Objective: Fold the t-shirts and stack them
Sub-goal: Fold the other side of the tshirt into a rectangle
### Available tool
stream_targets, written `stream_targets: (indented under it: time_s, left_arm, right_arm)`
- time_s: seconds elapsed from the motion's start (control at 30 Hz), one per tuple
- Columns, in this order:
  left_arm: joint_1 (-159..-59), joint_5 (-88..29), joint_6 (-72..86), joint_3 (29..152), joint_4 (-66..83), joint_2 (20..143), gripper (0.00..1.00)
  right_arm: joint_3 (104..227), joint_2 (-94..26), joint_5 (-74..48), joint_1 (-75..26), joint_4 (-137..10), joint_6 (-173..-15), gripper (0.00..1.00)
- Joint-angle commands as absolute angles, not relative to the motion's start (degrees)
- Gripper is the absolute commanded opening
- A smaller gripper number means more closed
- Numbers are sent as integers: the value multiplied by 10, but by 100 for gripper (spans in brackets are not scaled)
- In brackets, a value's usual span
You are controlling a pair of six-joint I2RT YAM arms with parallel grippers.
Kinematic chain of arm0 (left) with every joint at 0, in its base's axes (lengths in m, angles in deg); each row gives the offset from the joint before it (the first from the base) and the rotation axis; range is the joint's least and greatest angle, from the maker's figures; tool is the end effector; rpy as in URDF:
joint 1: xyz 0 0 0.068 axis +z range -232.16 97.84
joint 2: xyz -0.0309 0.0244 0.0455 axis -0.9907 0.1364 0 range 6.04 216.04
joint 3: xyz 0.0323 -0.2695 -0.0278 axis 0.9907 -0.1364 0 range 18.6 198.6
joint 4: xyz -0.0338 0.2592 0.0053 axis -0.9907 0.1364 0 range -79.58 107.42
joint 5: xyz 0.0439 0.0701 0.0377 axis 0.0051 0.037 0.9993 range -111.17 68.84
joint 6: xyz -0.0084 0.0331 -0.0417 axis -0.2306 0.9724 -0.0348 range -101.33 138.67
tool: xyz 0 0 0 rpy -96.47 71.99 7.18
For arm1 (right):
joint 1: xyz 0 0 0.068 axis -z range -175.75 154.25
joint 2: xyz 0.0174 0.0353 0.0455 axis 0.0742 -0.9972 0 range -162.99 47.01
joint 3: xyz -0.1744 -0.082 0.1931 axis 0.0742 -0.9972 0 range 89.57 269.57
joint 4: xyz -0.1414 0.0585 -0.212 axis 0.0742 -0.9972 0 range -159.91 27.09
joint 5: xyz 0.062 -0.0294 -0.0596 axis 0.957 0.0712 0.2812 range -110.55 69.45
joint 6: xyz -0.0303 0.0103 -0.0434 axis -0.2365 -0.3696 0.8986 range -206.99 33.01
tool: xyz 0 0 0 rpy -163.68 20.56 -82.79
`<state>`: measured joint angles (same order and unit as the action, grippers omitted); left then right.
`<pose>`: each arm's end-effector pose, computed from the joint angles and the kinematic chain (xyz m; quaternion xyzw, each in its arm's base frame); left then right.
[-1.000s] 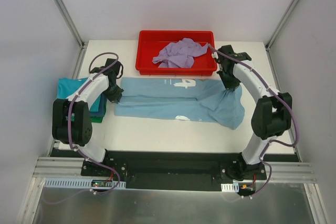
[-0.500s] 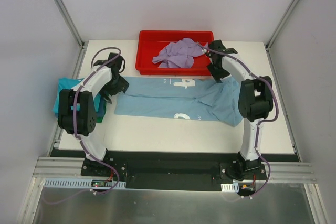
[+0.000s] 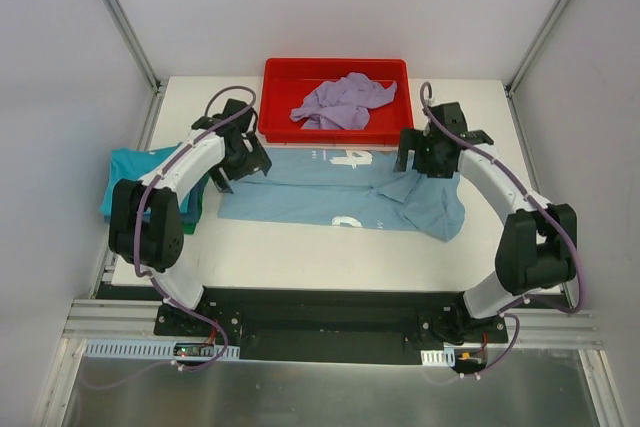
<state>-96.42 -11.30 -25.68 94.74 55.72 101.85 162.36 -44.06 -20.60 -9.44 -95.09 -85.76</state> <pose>0.3346 -0.0787 0.2515 -0.2705 0.9344 -0.0325 0.2293 0.3363 0.0819 0.2731 -0.1221 0.9331 0.0363 0.3363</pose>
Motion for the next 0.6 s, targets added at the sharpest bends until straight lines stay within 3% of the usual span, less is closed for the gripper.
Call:
stream_targets:
  time_s: [0.0, 0.57]
  left_arm:
    - [-967, -211, -221, 895, 490, 1023, 99]
    - [-966, -252, -203, 836, 432, 1070, 99]
  right_arm:
    - [1540, -421, -26, -96, -865, -986, 96]
    - [1523, -488, -20, -96, -854, -992, 96]
